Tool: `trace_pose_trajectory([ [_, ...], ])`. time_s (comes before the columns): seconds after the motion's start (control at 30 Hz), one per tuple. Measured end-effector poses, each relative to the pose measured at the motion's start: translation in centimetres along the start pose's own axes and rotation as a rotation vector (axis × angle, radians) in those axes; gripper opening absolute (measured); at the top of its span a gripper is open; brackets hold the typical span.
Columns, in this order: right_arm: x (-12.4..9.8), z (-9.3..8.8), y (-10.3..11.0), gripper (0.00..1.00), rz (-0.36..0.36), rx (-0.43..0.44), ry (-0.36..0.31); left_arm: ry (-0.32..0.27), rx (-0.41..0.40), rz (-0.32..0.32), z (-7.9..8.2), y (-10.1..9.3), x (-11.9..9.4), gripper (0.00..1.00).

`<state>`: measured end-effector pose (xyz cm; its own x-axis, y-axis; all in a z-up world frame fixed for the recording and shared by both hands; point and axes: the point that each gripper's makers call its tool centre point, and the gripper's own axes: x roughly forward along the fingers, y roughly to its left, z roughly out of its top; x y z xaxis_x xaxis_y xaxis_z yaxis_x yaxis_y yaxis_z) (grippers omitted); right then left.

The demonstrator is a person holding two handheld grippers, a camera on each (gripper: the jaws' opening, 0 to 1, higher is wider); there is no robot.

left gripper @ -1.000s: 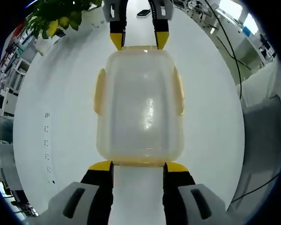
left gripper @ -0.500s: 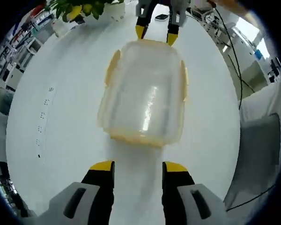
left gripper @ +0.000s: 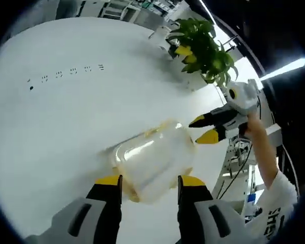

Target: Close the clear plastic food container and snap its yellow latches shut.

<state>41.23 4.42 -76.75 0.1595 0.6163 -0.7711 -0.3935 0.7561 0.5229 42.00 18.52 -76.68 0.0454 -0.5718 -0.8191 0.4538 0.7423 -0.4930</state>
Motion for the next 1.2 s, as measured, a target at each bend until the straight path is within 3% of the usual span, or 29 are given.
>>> trace_pose_trajectory([
  [0.07, 0.4, -0.6, 0.1, 0.34, -0.018, -0.019, 0.042, 0.026, 0.015, 0.023, -0.5, 0.2, 0.7, 0.39],
  [0.17, 0.8, -1.1, 0.0, 0.33, -0.054, -0.071, 0.084, 0.062, 0.006, -0.005, -1.5, -0.9, 1.7, 0.50],
  [0.2, 1.1, -1.4, -0.3, 0.33, -0.082, -0.069, 0.108, 0.077, 0.023, 0.019, -1.7, -0.7, 1.8, 0.50],
  [0.27, 1.5, -1.5, -0.7, 0.32, -0.107, -0.093, 0.129, 0.096, 0.054, 0.042, -2.0, -0.5, 1.8, 0.47],
  [0.33, 1.6, -0.2, -0.8, 0.31, -0.076, -0.055, 0.098, 0.101, 0.041, 0.058, -2.0, -0.2, 1.6, 0.41],
  [0.47, 1.7, 0.5, -1.4, 0.31, -0.080, -0.060, 0.109, 0.113, 0.017, 0.097, -2.1, 0.6, 1.1, 0.34],
  [0.53, 1.7, 0.5, -1.4, 0.31, -0.080, -0.068, 0.110, 0.123, 0.036, 0.167, -2.1, 1.7, 0.7, 0.28],
  [0.6, 1.7, 0.5, -1.3, 0.30, -0.088, -0.094, 0.106, 0.120, 0.032, 0.152, -2.0, 1.3, 0.7, 0.27],
  [0.73, 1.7, 0.2, -1.1, 0.30, -0.090, -0.095, 0.110, 0.132, 0.064, 0.195, -1.9, 1.6, 0.5, 0.30],
  [0.87, 1.7, -0.3, -0.7, 0.30, -0.095, -0.102, 0.113, 0.144, 0.049, 0.165, -2.0, 0.7, 0.8, 0.21],
  [1.2, 1.8, -1.1, 0.1, 0.29, -0.090, -0.096, 0.115, 0.161, 0.065, 0.190, -2.0, 0.9, 0.8, 0.19],
])
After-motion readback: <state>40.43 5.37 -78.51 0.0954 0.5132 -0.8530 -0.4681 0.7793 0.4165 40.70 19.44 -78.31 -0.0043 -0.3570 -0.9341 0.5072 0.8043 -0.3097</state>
